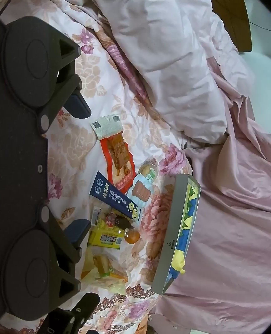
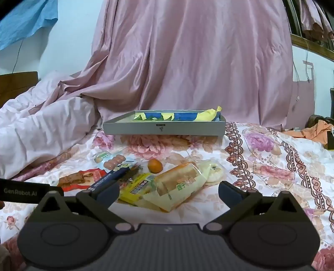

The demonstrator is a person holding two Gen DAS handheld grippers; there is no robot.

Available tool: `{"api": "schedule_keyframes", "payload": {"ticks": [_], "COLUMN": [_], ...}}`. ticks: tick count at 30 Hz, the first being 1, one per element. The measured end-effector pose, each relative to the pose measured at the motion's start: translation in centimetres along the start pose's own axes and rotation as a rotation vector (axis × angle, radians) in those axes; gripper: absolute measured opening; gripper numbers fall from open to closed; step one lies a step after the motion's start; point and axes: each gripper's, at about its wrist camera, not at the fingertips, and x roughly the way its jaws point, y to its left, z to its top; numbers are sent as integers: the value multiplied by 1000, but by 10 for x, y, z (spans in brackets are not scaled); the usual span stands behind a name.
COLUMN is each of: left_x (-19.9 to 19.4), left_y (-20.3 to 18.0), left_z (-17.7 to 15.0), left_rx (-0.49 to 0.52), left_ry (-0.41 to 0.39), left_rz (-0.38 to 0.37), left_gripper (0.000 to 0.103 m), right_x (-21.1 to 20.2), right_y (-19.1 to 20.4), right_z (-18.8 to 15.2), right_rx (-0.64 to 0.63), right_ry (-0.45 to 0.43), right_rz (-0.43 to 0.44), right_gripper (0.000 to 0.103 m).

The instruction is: Organize snacks

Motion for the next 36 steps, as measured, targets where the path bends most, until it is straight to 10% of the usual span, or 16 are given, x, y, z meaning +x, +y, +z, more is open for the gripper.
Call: {"api": "schedule_keyframes", "payload": {"ticks": [36], "left_x": [0], "left_y": [1], "left_z": [0], "left_rx": [-3], "left_ry": [2], "left_rz": [-2], "left_gripper": [102], "right_x": [0], "right_y": [-2], "right_z": [-1], "right_rx": [9], "right_ry": [5], "right_rz": [2], "right_gripper": [103]}}
